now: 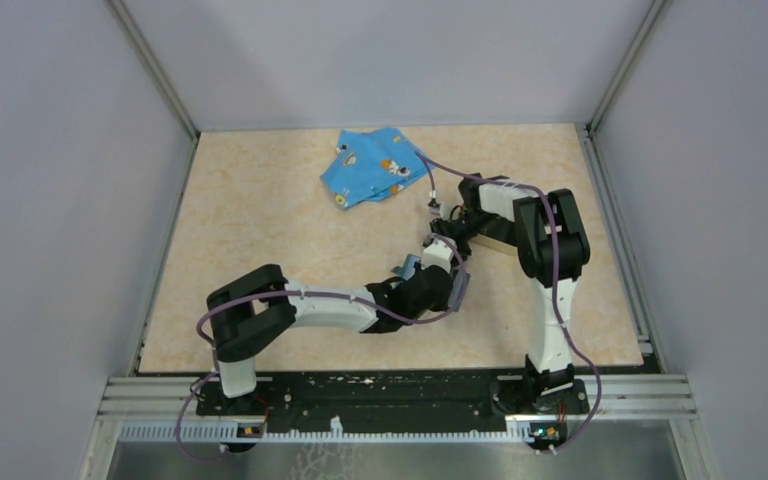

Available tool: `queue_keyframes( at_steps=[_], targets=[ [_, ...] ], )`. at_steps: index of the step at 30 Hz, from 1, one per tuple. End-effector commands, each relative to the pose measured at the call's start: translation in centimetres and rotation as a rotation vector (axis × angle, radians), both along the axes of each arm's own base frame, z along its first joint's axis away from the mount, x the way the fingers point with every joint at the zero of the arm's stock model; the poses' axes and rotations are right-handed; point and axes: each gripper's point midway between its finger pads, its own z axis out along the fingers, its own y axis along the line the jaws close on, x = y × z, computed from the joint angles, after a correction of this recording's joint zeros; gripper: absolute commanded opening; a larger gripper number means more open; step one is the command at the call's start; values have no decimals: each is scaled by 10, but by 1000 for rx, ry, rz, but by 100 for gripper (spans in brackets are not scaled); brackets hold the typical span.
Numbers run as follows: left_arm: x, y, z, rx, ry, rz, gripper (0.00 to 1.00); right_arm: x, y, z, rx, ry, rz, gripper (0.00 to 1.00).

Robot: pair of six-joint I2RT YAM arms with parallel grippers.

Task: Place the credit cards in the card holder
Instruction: Insert the credit card into the card holder.

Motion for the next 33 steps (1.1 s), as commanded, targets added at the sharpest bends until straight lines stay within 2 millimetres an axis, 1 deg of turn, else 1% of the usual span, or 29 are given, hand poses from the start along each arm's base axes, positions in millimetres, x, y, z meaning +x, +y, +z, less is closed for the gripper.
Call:
queue_keyframes(
  at_steps=[1,5,8,11,15,18,22,25,27,30,33],
  targets=[
    [7,-4,14,-30,-36,-25,21,7,-13,-9,-70,-78,28,33],
    [19,4,4,33,-38,14,6,7,-13,-10,-69,-76,27,33],
    [24,10,-4,76,-39,32,3,6,-13,-10,-69,-77,28,33],
    [24,9,-12,88,-25,14,3,7,-13,-10,-67,-76,28,33],
    [24,10,-24,116,-8,20,4,7,-12,-9,-65,-79,27,33],
    [27,14,-29,140,-13,41,7,7,-12,-8,-63,-78,27,33],
    [36,27,-33,205,-40,103,10,7,-12,-7,-60,-80,27,33],
    [39,35,-34,248,-59,128,14,8,-11,-5,-57,-85,28,34],
    [39,36,-34,253,-62,123,16,7,-11,-5,-56,-84,29,34],
    [37,31,-31,240,-60,95,19,8,-11,-2,-48,-88,31,34],
    [31,21,-21,195,-45,41,21,12,-13,6,-41,-117,29,35]
  ],
)
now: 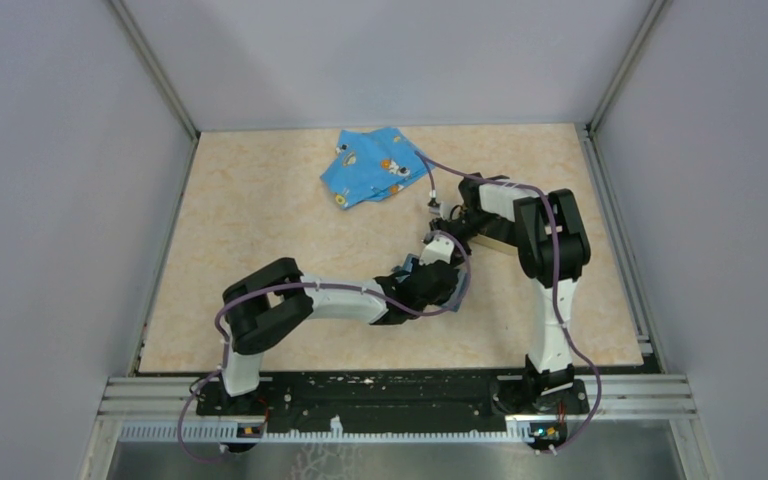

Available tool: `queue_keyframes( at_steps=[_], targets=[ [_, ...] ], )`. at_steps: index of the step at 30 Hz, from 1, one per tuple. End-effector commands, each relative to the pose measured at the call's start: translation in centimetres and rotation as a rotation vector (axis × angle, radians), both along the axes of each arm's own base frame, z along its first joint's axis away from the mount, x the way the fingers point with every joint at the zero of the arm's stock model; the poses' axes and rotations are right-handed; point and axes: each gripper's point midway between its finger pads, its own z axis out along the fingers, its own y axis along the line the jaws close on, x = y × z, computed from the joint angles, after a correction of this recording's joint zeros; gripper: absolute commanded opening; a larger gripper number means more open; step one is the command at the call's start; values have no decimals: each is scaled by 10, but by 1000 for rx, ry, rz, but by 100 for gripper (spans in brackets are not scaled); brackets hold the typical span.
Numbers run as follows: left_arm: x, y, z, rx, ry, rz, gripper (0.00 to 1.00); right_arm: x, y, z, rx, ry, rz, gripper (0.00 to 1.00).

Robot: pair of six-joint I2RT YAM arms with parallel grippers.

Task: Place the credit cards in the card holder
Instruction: Insert the credit card into the card holder.

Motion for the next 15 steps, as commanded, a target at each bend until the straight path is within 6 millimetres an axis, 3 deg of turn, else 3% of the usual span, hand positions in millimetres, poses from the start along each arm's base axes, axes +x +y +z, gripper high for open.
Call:
queue_keyframes(
  at_steps=[1,7,12,15],
  targets=[
    [-4,-5,12,-15,7,-61,23,13,-14,9,-47,-125,23,35],
    [-45,-13,50,-187,42,-303,35,19,-24,34,-25,-203,9,43],
    [-73,8,71,-294,33,-393,40,15,-28,50,4,-255,15,43],
    [-81,27,71,-315,34,-393,48,15,-30,61,30,-290,16,43]
  ],
)
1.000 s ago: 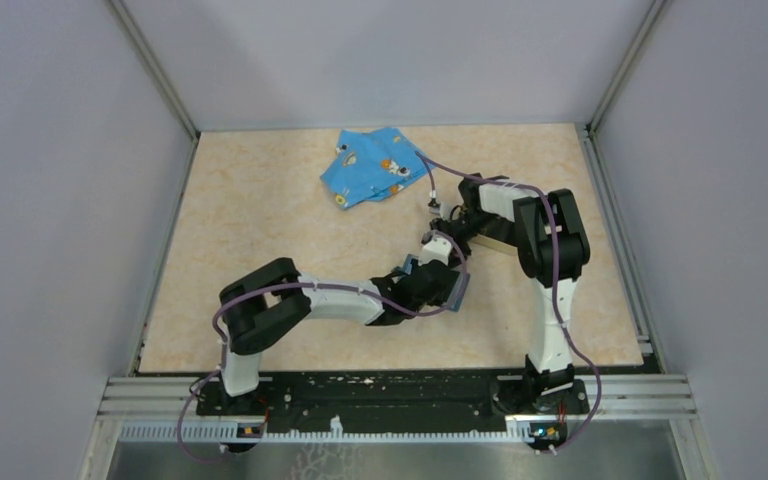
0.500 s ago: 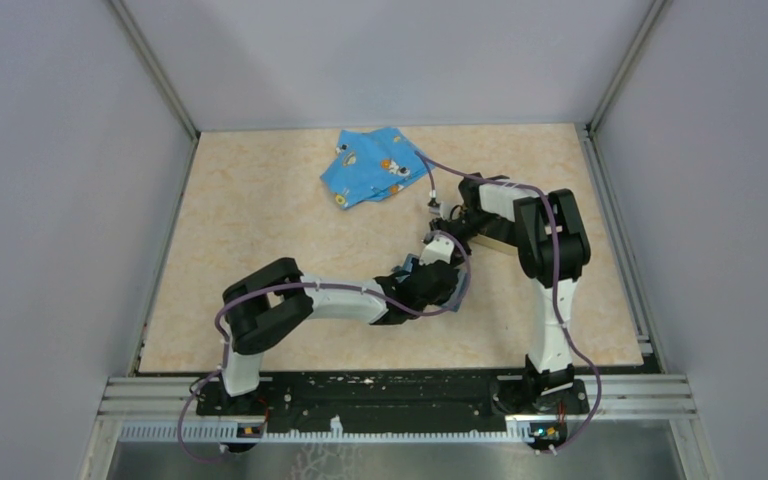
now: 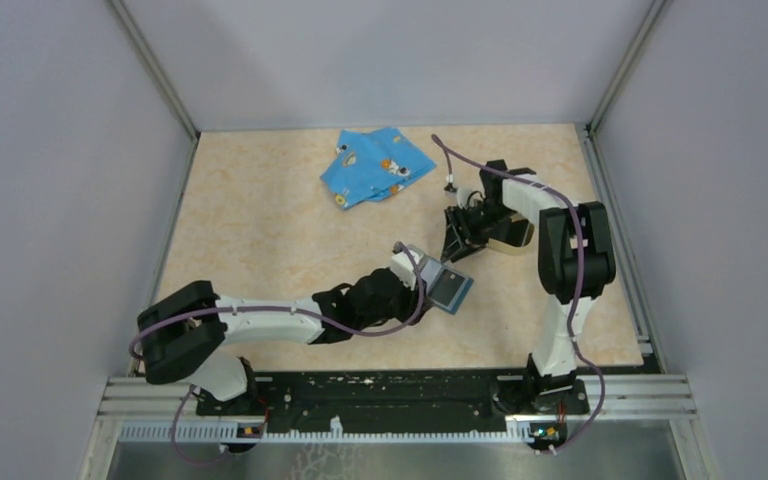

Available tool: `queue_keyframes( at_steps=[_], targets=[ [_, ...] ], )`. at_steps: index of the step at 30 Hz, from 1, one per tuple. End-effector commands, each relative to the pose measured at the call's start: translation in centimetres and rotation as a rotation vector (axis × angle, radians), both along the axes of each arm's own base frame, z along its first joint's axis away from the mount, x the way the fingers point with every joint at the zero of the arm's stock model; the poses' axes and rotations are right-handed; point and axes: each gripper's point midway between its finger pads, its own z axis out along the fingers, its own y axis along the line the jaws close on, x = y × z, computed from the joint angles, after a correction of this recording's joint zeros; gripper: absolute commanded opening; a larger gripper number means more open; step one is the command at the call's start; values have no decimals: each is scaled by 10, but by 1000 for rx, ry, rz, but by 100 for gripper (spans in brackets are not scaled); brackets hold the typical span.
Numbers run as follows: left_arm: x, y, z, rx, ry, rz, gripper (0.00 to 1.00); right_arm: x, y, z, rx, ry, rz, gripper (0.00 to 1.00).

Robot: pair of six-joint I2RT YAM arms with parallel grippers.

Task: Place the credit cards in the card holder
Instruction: Insert the credit card into the card holder.

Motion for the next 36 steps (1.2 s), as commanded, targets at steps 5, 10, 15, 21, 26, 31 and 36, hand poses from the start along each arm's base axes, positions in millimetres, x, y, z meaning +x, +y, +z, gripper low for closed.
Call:
queue_keyframes(
  at_steps=[5,10,15,21,26,31,36],
  targets=[
    [-8,43,7,-99,1,2,62,3,-1,53,89,-236,67,44],
    [7,76,15,-167,3,78,79,1,-1,87,126,-436,134,43],
    [24,108,20,-239,14,148,92,-8,4,141,208,-750,231,41],
    [33,125,17,-265,10,192,99,-38,21,181,406,-1158,398,41],
    [35,124,7,-273,59,183,99,-64,38,172,548,-1182,472,37],
    [34,117,5,-285,96,131,99,-59,29,142,447,-1153,482,36],
    [39,114,-1,-266,118,128,98,-51,21,124,330,-1184,517,35]
  ],
)
